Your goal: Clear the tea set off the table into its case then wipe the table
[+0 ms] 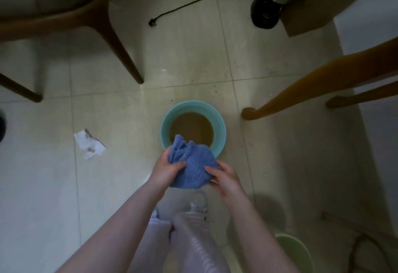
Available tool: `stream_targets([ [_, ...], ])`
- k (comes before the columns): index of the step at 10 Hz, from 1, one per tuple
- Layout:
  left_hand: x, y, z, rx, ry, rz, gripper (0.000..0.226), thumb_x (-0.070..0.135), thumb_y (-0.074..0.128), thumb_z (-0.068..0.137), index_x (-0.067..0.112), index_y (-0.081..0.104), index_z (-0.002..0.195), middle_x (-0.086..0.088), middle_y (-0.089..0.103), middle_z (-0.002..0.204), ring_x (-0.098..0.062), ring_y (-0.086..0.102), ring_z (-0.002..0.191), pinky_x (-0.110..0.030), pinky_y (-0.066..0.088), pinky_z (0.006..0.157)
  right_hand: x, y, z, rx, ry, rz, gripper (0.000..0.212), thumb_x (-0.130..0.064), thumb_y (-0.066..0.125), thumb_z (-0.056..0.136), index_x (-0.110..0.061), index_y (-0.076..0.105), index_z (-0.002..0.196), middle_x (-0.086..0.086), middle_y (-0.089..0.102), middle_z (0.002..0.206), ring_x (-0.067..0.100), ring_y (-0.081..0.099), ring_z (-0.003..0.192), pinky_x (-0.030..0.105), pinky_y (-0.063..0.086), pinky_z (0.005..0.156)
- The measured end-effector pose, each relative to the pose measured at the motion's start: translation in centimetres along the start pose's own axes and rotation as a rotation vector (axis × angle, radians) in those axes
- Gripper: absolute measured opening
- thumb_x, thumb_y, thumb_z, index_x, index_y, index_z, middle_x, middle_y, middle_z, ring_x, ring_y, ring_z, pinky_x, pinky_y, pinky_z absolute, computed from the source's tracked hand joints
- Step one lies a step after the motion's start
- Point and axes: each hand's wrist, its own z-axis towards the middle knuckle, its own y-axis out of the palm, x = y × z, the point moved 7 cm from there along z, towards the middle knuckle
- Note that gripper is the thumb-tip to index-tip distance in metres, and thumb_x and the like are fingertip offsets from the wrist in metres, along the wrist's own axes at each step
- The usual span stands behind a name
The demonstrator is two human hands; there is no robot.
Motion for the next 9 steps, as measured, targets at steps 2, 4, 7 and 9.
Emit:
stream_targets([
  [2, -5.4, 0.6, 10.9, -0.006, 0.000, 0.269, 0.058, 0.003, 0.062, 0.072, 0.023, 0.055, 0.127, -0.001, 0.066, 0.112, -0.023, 0.062, 0.106, -0.031, 0.047, 0.084, -0.8, -0.9, 11.6, 0.117, -0.237, -0.493, 0.026, 0.014, 0.059, 0.081, -0.004, 0.066, 0.097, 0.009, 0.066, 0.091, 0.022, 0.063, 0.083, 0.022, 0.050, 0.063],
  [4, -8.1, 1.1, 20.8, 0.086, 0.127, 0.584, 0.051, 0.006, 0.060, 0.080, 0.021, 0.054, 0.129, -0.006, 0.066, 0.116, -0.028, 0.060, 0.107, -0.025, 0.038, 0.076, -1.0, -1.2, 21.2, 0.219, -0.401, -0.985, 0.029, -0.009, 0.070, 0.078, -0.015, 0.072, 0.106, 0.001, 0.072, 0.099, 0.020, 0.065, 0.092, 0.033, 0.051, 0.080],
  [7, -9.4, 1.0, 26.1, 0.235, 0.158, 0.587, 0.052, 0.013, 0.052, 0.088, 0.018, 0.041, 0.139, -0.012, 0.058, 0.130, -0.032, 0.056, 0.117, -0.035, 0.044, 0.091, 0.1, -1.5, 27.1, 0.327, -0.479, -0.957, 0.026, -0.020, 0.068, 0.083, -0.015, 0.069, 0.109, 0.007, 0.072, 0.103, 0.028, 0.065, 0.098, 0.036, 0.050, 0.079],
  [9, -5.3, 1.2, 19.4, 0.246, 0.342, 0.874, 0.081, 0.007, 0.053, 0.082, 0.027, 0.019, 0.152, -0.011, 0.045, 0.140, -0.031, 0.048, 0.122, -0.041, 0.044, 0.092, -2.5, -2.3, 19.7, 0.559, -0.618, -0.910, 0.034, -0.035, 0.064, 0.090, -0.015, 0.065, 0.117, 0.003, 0.060, 0.127, 0.020, 0.056, 0.115, 0.028, 0.041, 0.083],
])
